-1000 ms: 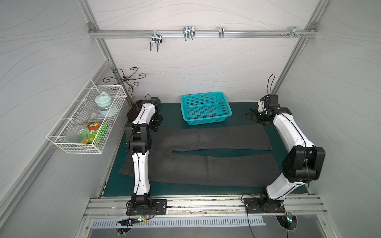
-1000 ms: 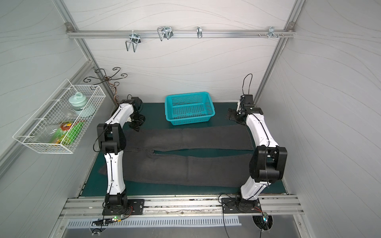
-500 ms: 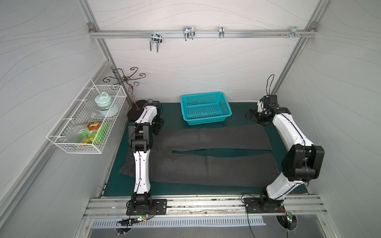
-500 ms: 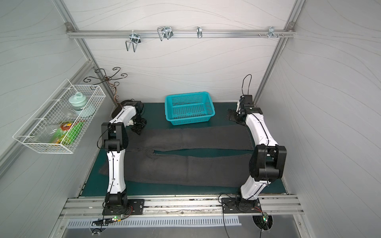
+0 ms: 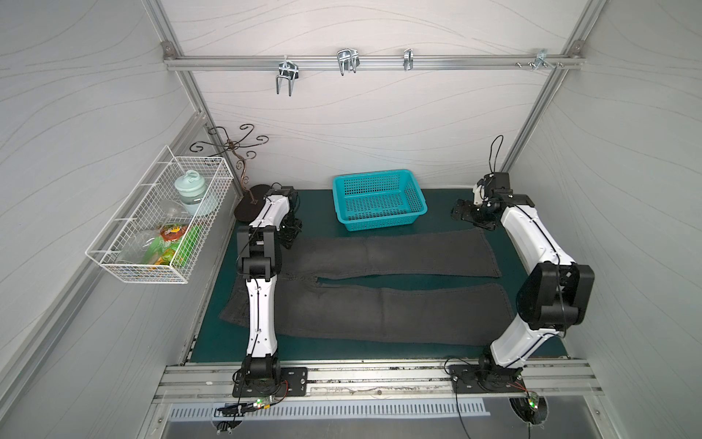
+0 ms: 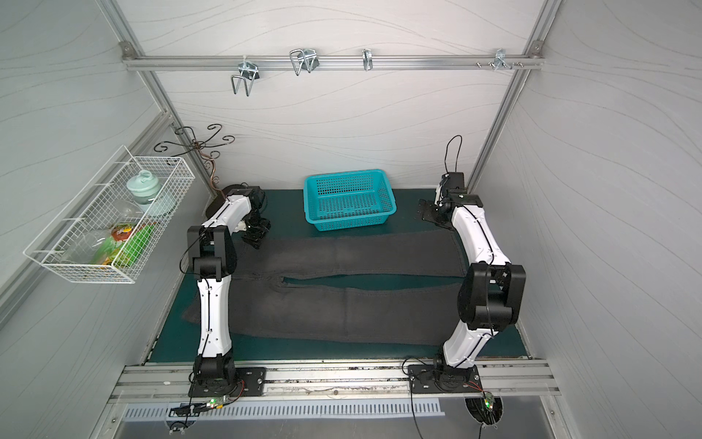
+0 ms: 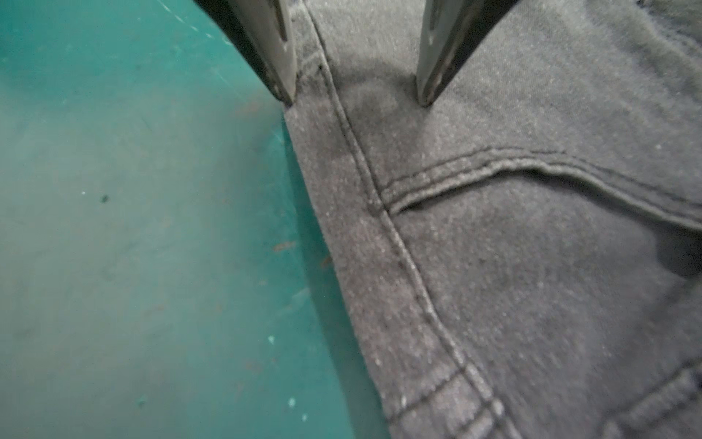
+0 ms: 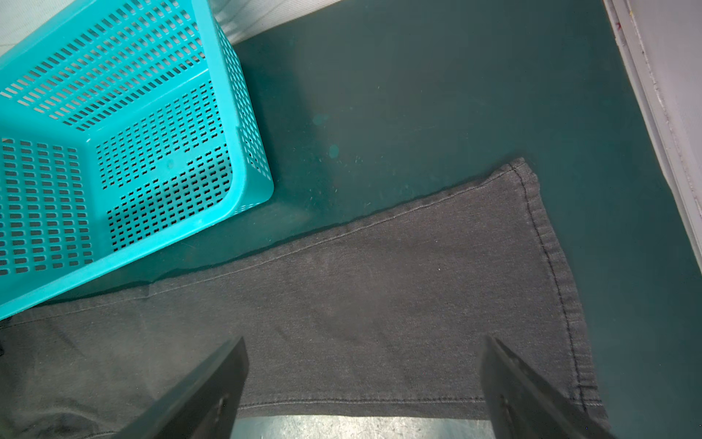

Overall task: Roll up the long pants
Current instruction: Fold the long pant at the center of the board.

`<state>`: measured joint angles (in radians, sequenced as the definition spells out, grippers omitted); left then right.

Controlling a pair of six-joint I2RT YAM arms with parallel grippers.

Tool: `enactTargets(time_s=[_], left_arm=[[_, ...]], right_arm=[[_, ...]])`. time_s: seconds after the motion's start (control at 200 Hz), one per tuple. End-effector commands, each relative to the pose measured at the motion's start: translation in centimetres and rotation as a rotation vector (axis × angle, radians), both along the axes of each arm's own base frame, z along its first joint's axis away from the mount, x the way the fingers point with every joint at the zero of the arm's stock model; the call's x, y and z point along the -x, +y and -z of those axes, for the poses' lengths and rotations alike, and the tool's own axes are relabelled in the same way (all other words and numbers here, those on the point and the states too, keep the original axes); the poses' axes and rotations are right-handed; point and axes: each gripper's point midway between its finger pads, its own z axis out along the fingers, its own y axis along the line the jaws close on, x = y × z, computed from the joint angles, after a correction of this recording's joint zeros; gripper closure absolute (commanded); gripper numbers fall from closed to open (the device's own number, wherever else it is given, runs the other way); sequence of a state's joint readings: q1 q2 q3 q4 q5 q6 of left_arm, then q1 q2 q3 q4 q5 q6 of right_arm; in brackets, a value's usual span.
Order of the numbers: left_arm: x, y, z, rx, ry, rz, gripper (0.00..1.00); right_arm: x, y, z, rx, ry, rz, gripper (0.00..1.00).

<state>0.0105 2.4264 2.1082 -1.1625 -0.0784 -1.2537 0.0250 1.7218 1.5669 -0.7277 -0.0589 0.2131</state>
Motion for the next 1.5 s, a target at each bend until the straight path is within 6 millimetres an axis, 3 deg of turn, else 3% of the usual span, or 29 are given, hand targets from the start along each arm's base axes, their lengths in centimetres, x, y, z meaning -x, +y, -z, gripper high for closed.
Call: enactTargets(time_s=[0.0, 0.22, 0.43, 0.705, 0.805, 1.126, 1.191, 1.401, 1.496], left_arm=[[-2.1, -0.4, 0.7, 0.038, -0.051, -0.017, 0.44], [-3.5, -0.4, -1.1, 0.041, -0.123, -0.011, 0.44], [-3.6, -0.7, -0.8, 0.078, -0.119, -0.016, 0.43], [-4.3, -0.8, -3.5, 0.083, -0.195, -0.008, 0.37], [-4.6, -0.4, -3.0, 0.089, -0.199, -0.027, 0.37], [-3.6, -0.2, 2.0, 0.144, -0.097, -0.078, 0.63], [-3.2, -0.2, 2.8, 0.147, -0.080, -0.084, 0.73], [-2.6, -0.4, 3.6, 0.156, -0.053, -0.086, 1.00], [-2.5, -0.4, 3.4, 0.156, -0.054, -0.082, 1.00]], right_arm=[[-0.1, 0.7, 0.5, 0.014, 0.028, -0.015, 0.01], [-0.3, 0.8, 1.2, 0.025, 0.040, -0.015, 0.01], [-0.9, 1.0, 1.5, 0.021, 0.048, -0.015, 0.01], [-1.6, 1.2, 2.4, 0.017, 0.062, -0.023, 0.01], [-1.9, 1.3, 2.4, 0.011, 0.060, -0.028, 0.01], [-1.9, 0.5, 2.2, 0.062, 0.069, -0.019, 0.01], [-1.9, 0.1, 2.0, 0.071, 0.061, -0.012, 0.01], [-2.6, -1.2, 2.2, 0.017, 0.077, 0.068, 0.01], [-3.2, -1.6, 2.3, -0.096, 0.075, 0.095, 0.01]])
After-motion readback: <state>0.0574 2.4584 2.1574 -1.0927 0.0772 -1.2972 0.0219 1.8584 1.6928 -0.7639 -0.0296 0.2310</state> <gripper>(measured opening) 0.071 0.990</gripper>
